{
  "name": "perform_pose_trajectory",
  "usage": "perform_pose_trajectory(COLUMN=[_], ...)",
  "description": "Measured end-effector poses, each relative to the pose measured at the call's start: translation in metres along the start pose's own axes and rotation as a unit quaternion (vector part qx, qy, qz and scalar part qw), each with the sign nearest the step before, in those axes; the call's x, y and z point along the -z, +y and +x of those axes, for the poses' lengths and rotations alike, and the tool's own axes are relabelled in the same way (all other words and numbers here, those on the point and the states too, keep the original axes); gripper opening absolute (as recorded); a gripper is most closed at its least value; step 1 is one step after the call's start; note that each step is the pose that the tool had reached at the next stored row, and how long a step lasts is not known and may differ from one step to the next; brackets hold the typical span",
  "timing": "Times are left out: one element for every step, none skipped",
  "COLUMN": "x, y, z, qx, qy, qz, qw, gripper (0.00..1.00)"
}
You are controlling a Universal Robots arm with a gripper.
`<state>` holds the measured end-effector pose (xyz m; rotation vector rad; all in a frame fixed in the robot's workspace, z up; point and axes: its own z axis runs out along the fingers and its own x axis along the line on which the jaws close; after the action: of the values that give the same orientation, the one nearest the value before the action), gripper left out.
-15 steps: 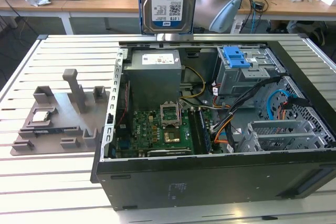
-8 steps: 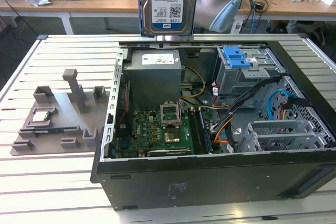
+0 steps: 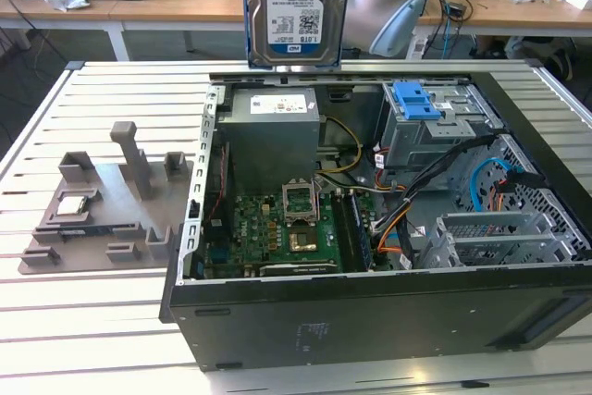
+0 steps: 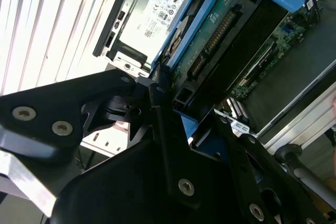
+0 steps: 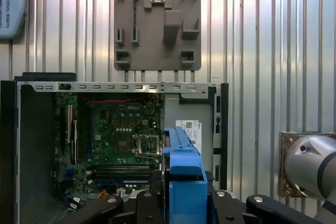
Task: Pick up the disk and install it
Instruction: 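Pick up the disk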
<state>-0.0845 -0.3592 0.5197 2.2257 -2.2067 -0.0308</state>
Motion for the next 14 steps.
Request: perform_pose_trajectory(x=[-0.0001,-0.0003,-0.0005,-0.0005,-0.0006,-0.0006,-0.0007,-0.0007,-0.0007,-0.0008,-0.0008,-0.0009,-0.0009,-0.0009], y=[0.0000,0.0000,0.0000,0.0000,0.0000,0.0000,0.0000,0.0001,0.0001,0.0001,0.0001,0.0001,0.0001,0.0001], z=[0.0006,0.0018,0.0028,0.0037,0.0044,0.0058,0.0072,0.0085,0.0091,0.0097,0.0104,0.0111,0.0115,0.0121], qx=[0.000,0.000,0.000,0.000,0.000,0.000,0.000,0.000,0.000,0.000,0.000,0.000,0.000,0.000], qy=[0.0000,0.0000,0.0000,0.0000,0.0000,0.0000,0.0000,-0.0001,-0.0001,-0.0001,0.0000,-0.0001,-0.0001,0.0000], qz=[0.0000,0.0000,0.0000,0.0000,0.0000,0.0000,0.0000,0.0000,0.0000,0.0000,0.0000,0.0000,0.0000,0.0001], qw=[1.0000,1.0000,1.0000,1.0000,1.0000,1.0000,1.0000,1.0000,1.0000,1.0000,1.0000,1.0000,1.0000,1.0000], gripper=[0.36,0.36,0.36,0.36,0.36,0.36,0.36,0.36,0.36,0.36,0.36,0.36,0.36,0.36])
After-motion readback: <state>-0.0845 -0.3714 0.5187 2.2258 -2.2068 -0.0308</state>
